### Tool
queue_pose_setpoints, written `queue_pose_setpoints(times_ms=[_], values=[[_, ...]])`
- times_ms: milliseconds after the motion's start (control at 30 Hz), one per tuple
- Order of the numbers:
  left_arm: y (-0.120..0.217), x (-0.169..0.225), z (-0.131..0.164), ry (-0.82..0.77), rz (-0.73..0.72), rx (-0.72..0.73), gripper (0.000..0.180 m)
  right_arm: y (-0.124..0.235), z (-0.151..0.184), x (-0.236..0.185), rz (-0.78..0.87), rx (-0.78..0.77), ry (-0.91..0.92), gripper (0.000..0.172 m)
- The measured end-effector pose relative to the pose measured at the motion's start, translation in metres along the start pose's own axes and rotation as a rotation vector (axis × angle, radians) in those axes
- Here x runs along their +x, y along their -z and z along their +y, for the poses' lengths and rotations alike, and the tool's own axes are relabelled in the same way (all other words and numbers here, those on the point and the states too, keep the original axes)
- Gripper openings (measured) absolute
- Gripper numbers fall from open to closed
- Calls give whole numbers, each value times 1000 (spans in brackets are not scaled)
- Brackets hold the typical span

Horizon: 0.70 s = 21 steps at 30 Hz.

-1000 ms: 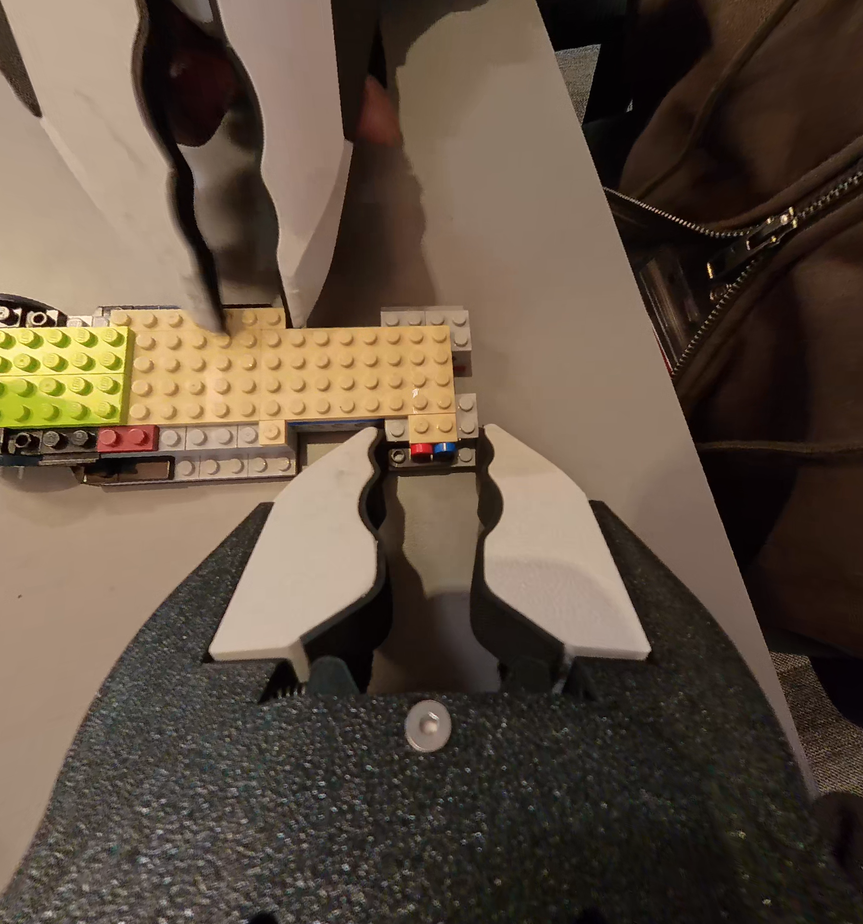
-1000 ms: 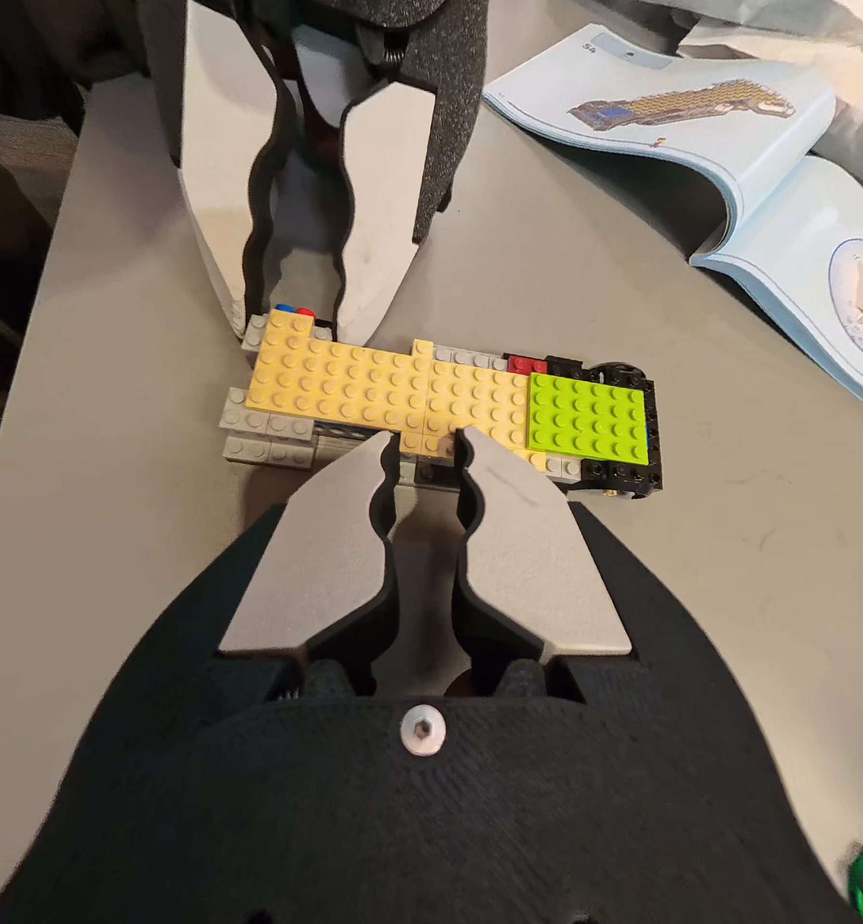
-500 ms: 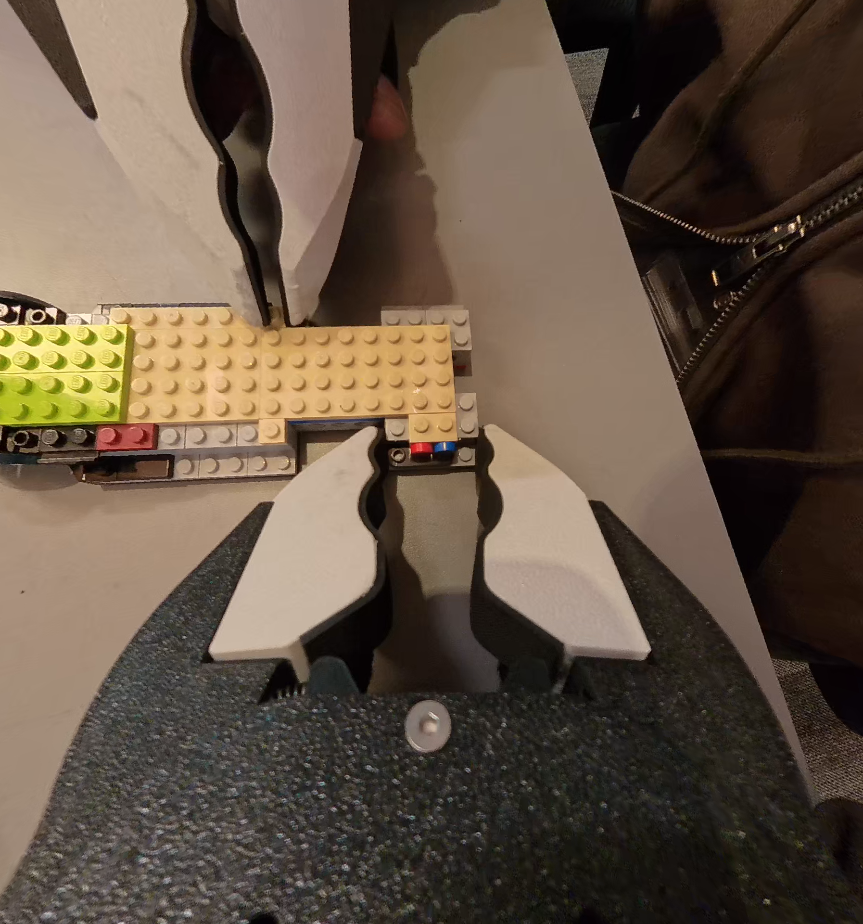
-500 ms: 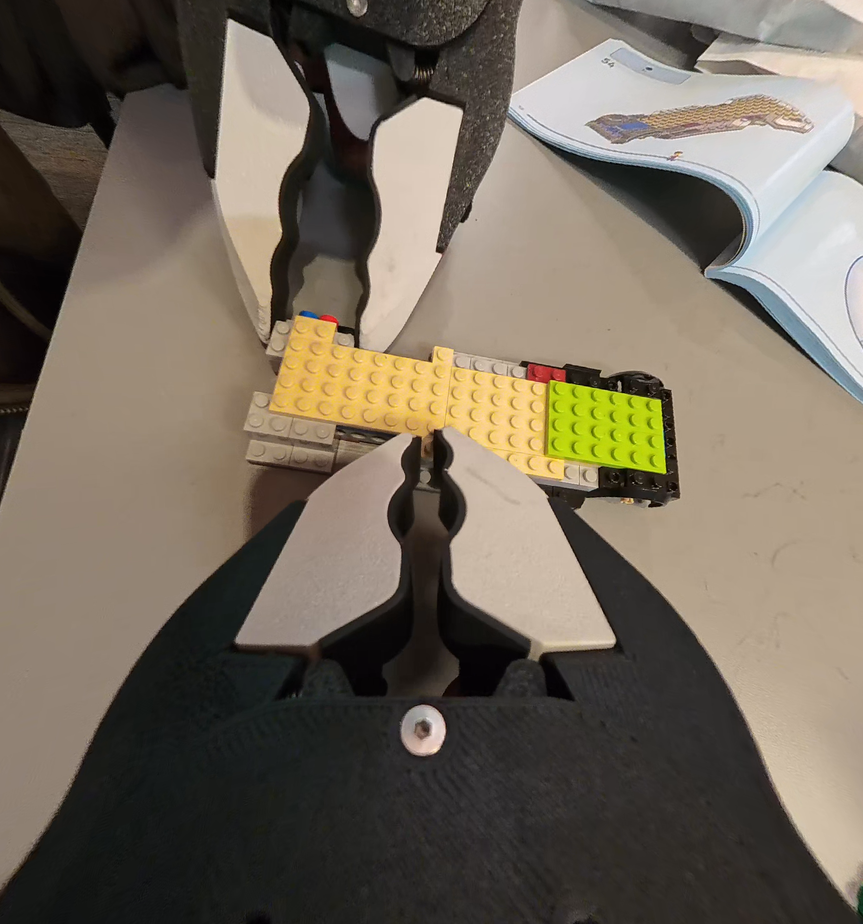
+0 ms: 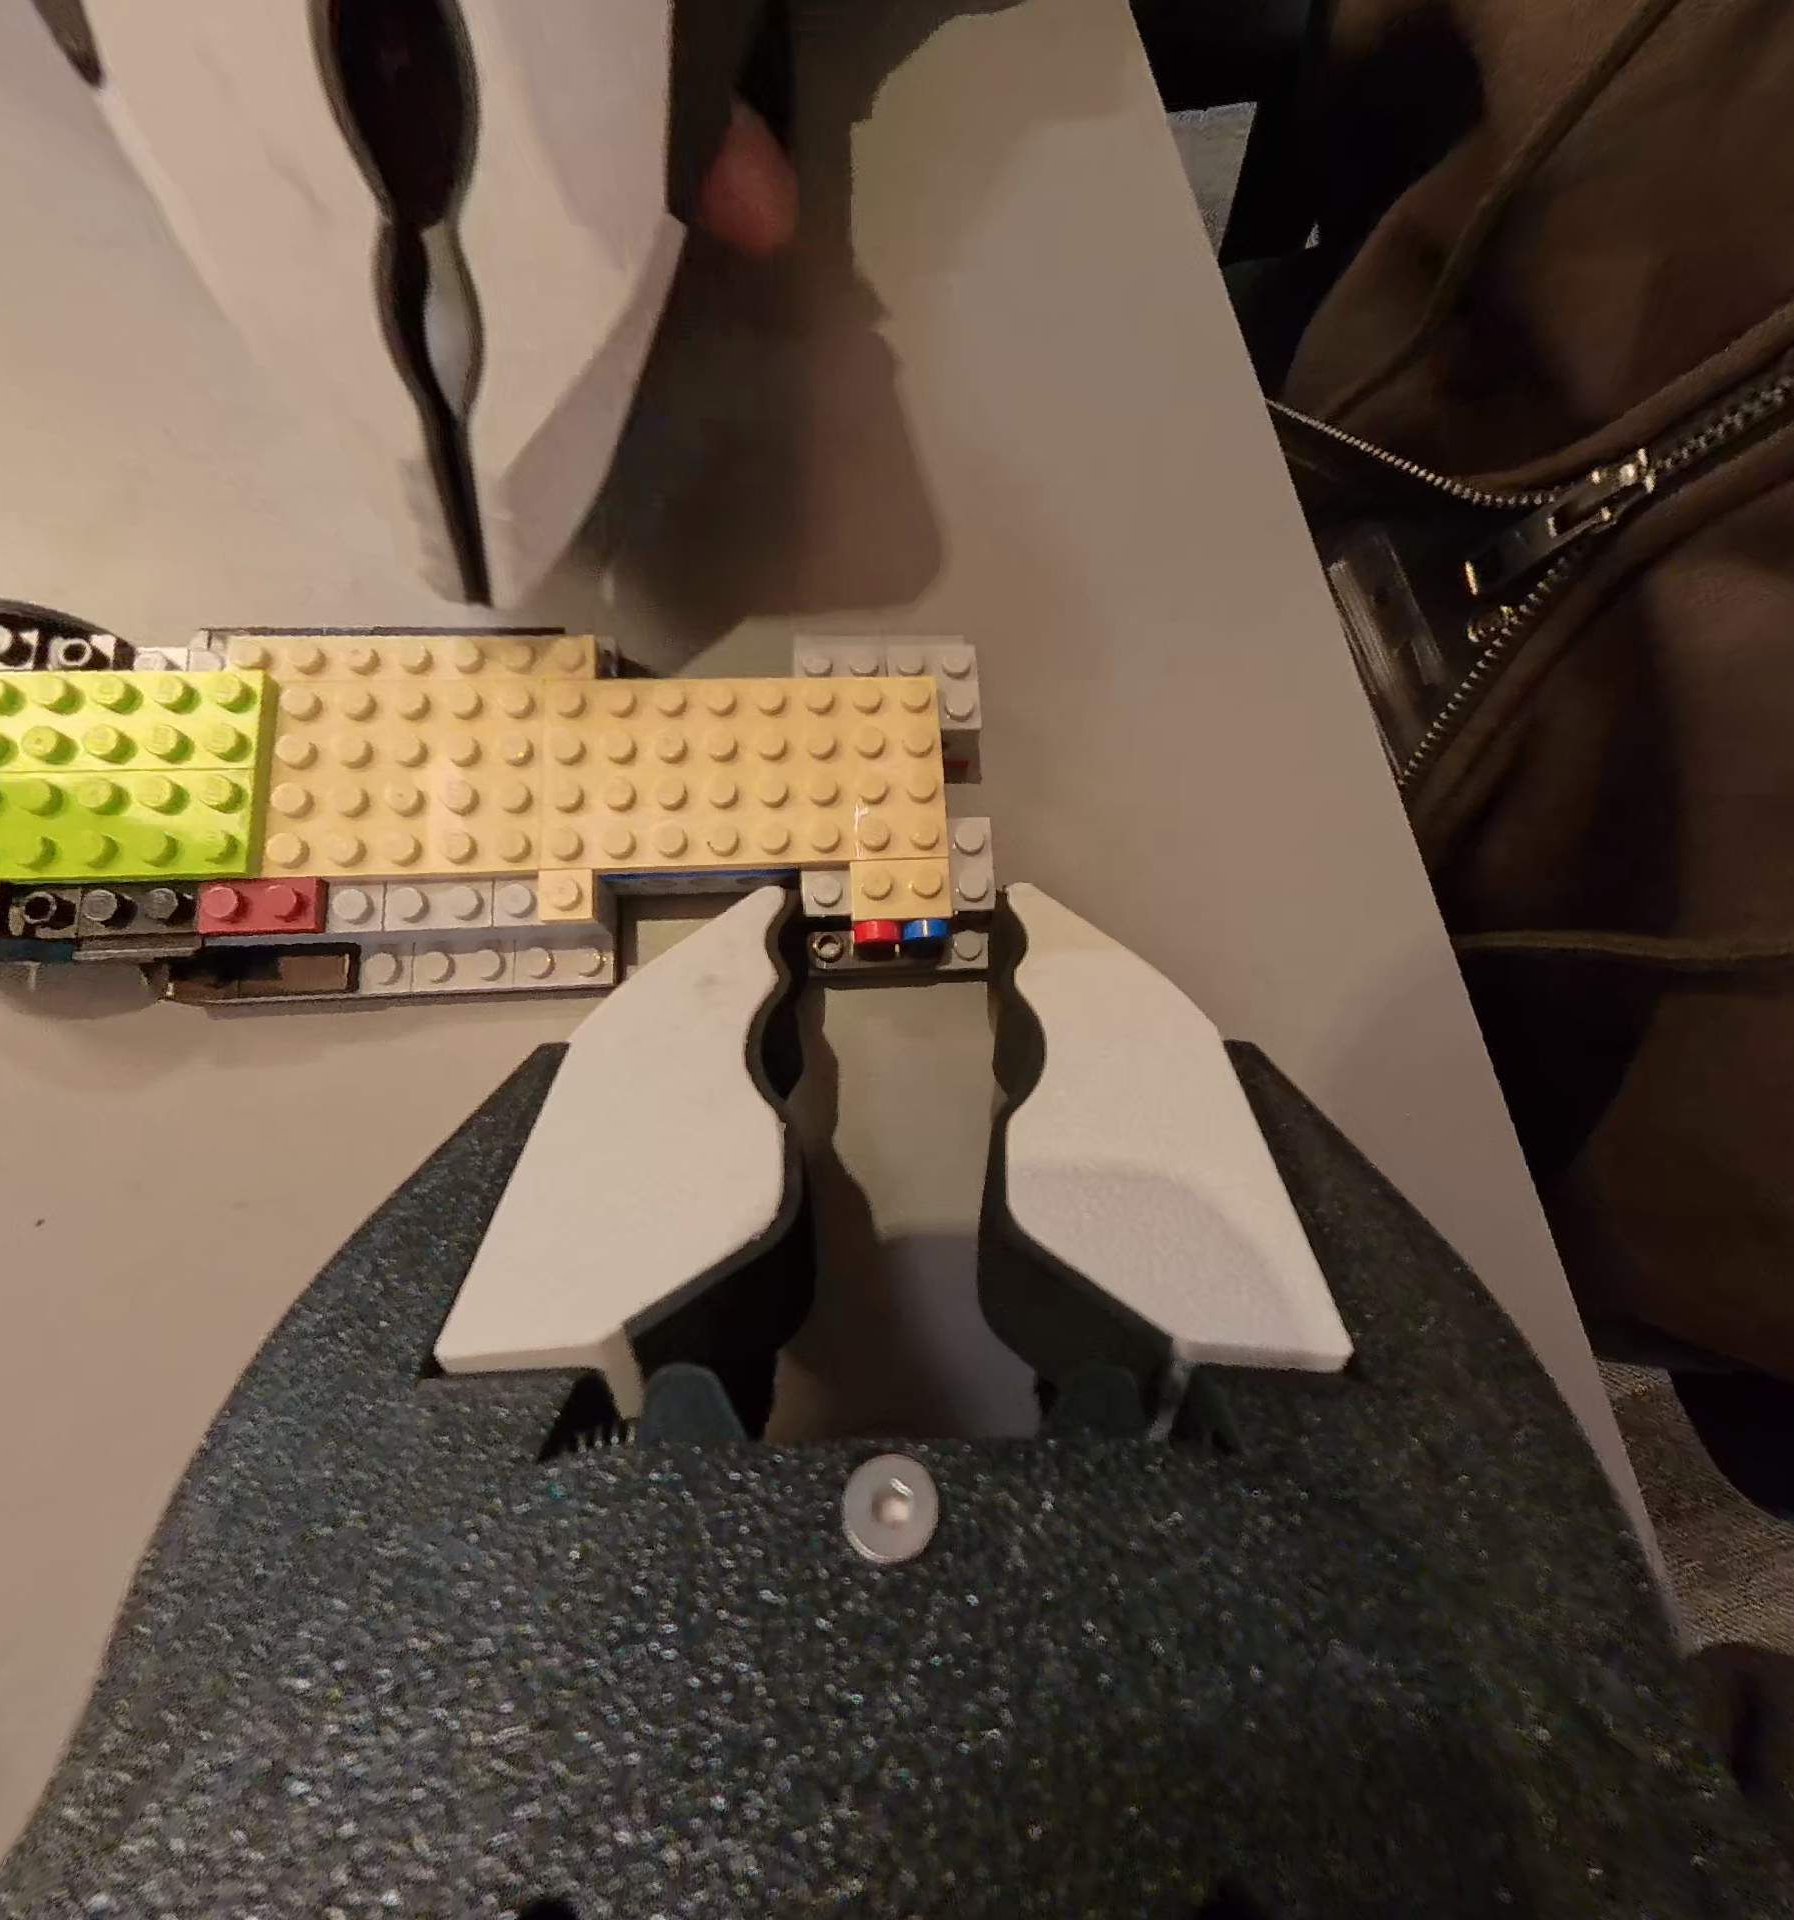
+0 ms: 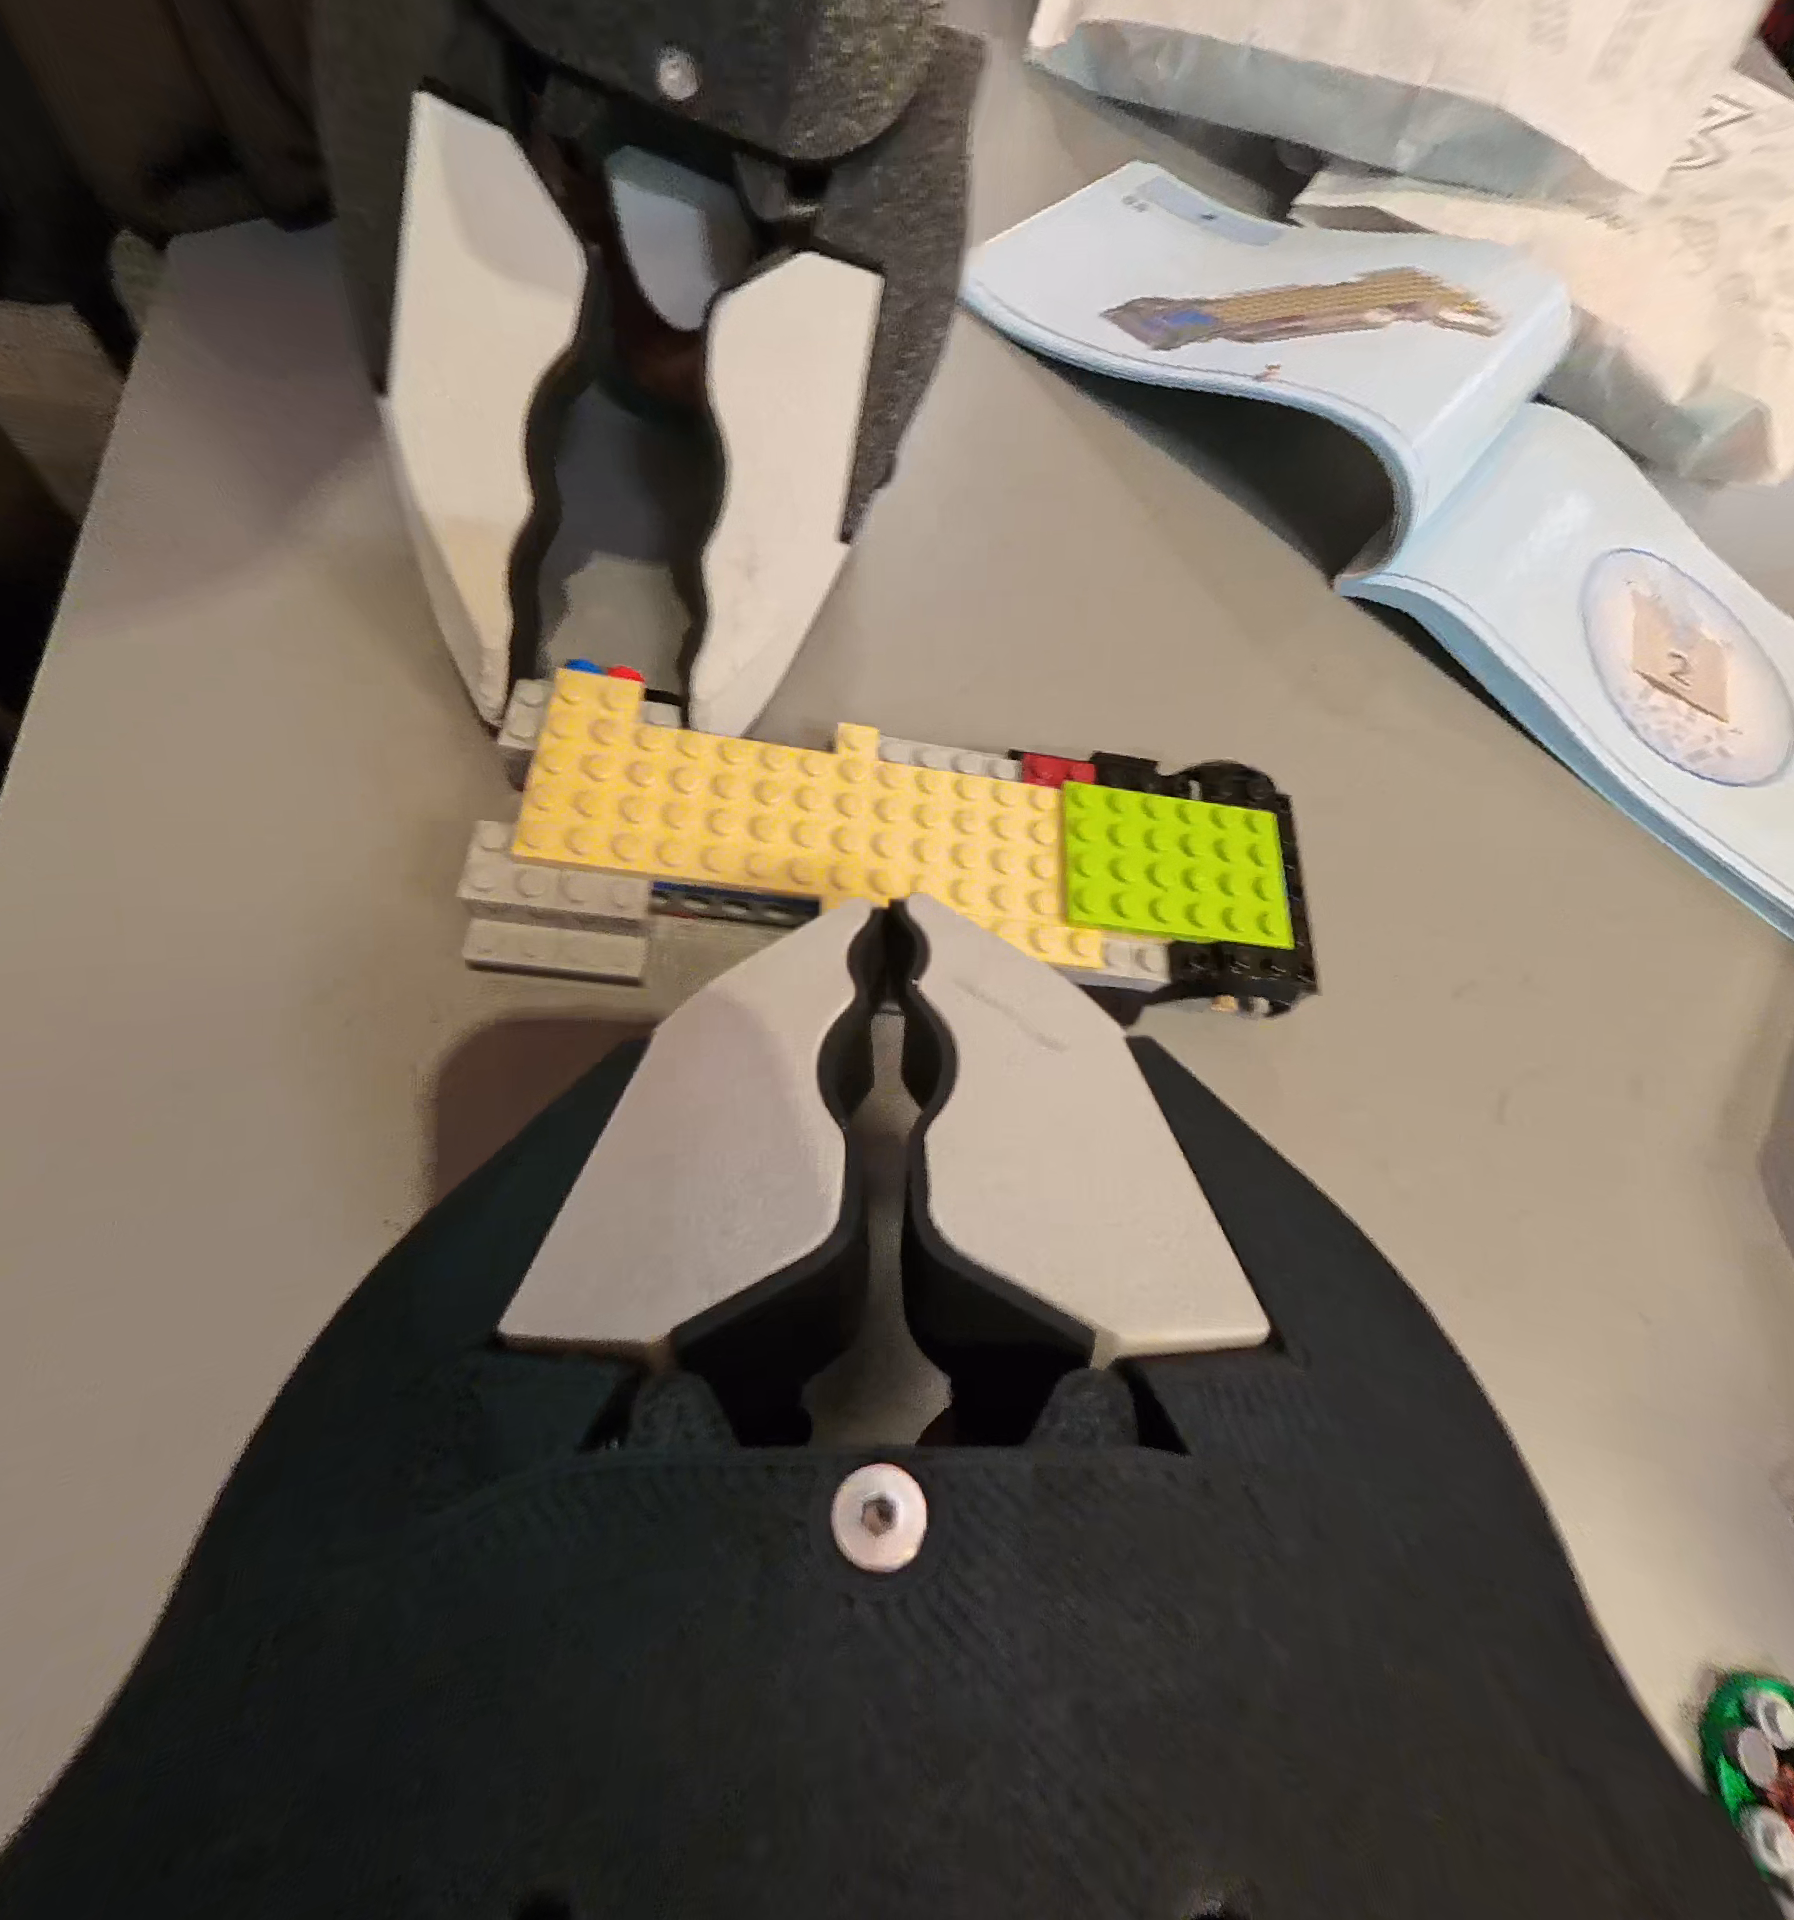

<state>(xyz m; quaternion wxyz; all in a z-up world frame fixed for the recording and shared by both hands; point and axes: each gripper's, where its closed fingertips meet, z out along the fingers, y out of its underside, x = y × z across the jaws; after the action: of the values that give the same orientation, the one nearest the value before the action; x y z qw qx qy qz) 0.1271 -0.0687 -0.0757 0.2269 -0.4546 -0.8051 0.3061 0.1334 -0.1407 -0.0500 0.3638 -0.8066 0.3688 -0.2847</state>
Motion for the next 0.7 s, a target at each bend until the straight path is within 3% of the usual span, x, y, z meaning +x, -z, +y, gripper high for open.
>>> queue_pose_setpoints(times_ms=[33, 167, 400, 600, 700], values=[[0, 0, 0, -1, -1, 0, 34, 2, 2, 2, 8, 1, -5, 0], [0, 0, 0, 2, 2, 0, 34, 7, 3, 2, 12, 14, 10, 0], [3, 2, 0, 13, 27, 9, 34, 4, 7, 6, 15, -22, -25, 29], [23, 7, -17, 89, 96, 181, 47, 7, 7, 25, 46, -2, -175, 39], [36, -9, -26, 145, 40, 275, 48, 11, 6, 42, 90, 33, -275, 39]])
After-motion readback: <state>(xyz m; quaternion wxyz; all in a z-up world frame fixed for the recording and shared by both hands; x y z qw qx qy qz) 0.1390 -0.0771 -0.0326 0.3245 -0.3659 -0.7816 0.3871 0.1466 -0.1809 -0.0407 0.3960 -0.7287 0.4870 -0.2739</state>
